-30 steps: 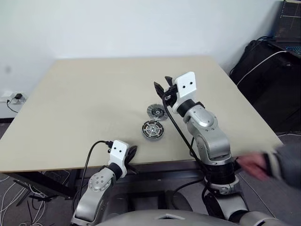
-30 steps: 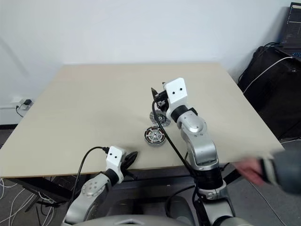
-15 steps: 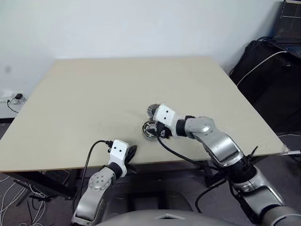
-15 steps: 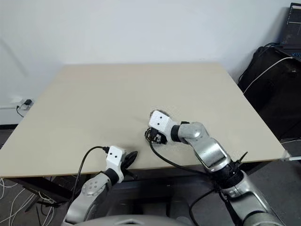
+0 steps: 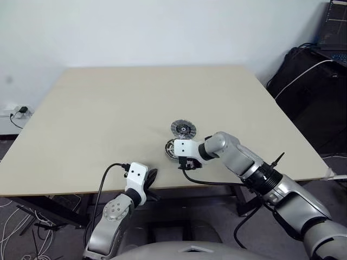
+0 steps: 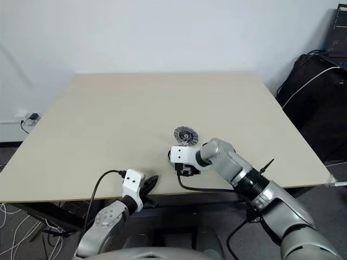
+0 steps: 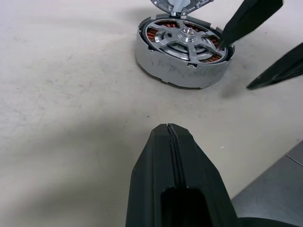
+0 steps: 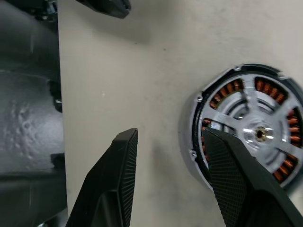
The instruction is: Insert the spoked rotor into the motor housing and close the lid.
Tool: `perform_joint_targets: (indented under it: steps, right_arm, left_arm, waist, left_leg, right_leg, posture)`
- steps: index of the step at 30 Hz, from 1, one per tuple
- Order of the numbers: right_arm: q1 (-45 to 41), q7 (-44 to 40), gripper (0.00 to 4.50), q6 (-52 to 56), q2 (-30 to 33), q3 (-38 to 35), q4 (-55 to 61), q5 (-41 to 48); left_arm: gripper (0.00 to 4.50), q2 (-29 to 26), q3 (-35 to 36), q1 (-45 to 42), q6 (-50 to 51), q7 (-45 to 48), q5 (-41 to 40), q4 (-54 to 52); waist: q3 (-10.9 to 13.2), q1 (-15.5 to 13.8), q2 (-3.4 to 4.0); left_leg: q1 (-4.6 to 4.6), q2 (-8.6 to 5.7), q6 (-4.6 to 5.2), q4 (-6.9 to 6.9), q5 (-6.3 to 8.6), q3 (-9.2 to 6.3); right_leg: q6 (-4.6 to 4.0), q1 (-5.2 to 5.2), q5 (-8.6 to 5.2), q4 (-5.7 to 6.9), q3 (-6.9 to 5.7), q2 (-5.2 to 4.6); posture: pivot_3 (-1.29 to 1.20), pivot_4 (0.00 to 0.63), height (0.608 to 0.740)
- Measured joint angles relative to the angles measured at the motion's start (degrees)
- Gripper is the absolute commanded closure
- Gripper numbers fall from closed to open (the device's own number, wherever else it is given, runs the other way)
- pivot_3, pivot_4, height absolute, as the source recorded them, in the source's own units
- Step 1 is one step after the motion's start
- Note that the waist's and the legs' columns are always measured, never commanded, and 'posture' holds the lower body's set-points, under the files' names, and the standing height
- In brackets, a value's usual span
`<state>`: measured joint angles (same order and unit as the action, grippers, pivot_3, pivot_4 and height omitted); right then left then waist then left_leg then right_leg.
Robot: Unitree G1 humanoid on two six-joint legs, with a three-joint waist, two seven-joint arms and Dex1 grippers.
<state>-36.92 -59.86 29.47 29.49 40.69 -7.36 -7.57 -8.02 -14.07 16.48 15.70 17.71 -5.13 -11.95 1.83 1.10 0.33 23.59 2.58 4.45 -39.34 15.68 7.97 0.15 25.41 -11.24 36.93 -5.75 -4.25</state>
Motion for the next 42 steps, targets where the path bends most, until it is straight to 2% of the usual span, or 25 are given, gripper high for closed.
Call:
perform_joint_targets:
  steps: [10,13,17,19,30,42]
  right_arm:
    - [-2.09,-1.86,2.17,-3.95,-2.30,0.08,-7.26,-3.30]
    - [-2.91,-1.65,2.75,-5.10,-2.50,0.08,-8.83,-5.59]
    - [-3.43,-2.59,4.07,-6.83,-2.99,0.31,-9.79,-7.15]
    - [-3.39,-2.89,4.44,-7.27,-3.31,0.49,-10.31,-7.52]
    - [-2.14,-2.97,4.44,-7.30,-3.27,-1.21,-9.72,-7.47]
    - [9.60,-5.98,4.44,4.70,1.27,-6.85,9.93,-0.27]
  left_arm:
    - [4.50,0.19,0.51,0.39,-0.57,-1.01,-0.01,0.00]
    - [4.50,0.22,0.54,0.46,-1.15,-1.29,-0.02,0.00]
    - [4.50,0.22,0.65,0.99,-1.42,-1.45,-0.03,0.00]
    - [4.50,0.31,0.66,1.10,-1.46,-1.48,-0.03,0.00]
    - [4.50,0.95,0.67,1.30,-1.62,-1.53,-0.02,0.00]
    - [4.50,1.13,0.56,1.26,-2.27,-1.42,-0.03,0.06]
  waist:
    - [-0.01,-0.11,0.01]
    - [-0.05,-0.13,0.03]
    - [-0.13,-0.10,0.02]
    - [-0.14,-0.06,0.04]
    - [-0.15,-0.04,0.05]
    - [-0.12,-0.45,0.05]
  left_leg:
    - [-0.01,0.00,-0.01,-0.03,0.00,0.01]
    - [-0.02,0.00,-0.01,-0.05,0.00,0.00]
    - [-0.02,0.00,-0.01,-0.05,0.00,0.00]
    - [-0.03,0.00,-0.01,-0.08,0.00,0.01]
    - [0.00,0.00,0.01,-0.14,-0.01,0.01]
    - [0.11,0.00,0.10,-0.15,0.07,0.00]
  right_leg:
    - [0.00,-0.01,0.01,0.02,0.00,-0.02]
    - [0.00,-0.02,0.01,0.04,0.00,-0.03]
    - [0.00,-0.02,0.01,0.04,0.00,-0.02]
    - [0.00,-0.04,0.04,0.06,0.00,-0.04]
    - [0.02,-0.01,0.11,0.07,-0.01,-0.10]
    - [0.00,0.05,0.07,-0.02,-0.06,-0.14]
  posture:
    - [0.00,0.000,0.740]
    - [0.00,0.000,0.740]
    - [0.00,0.000,0.740]
    - [0.00,0.000,0.740]
    - [0.00,0.000,0.740]
    - [0.00,0.000,0.740]
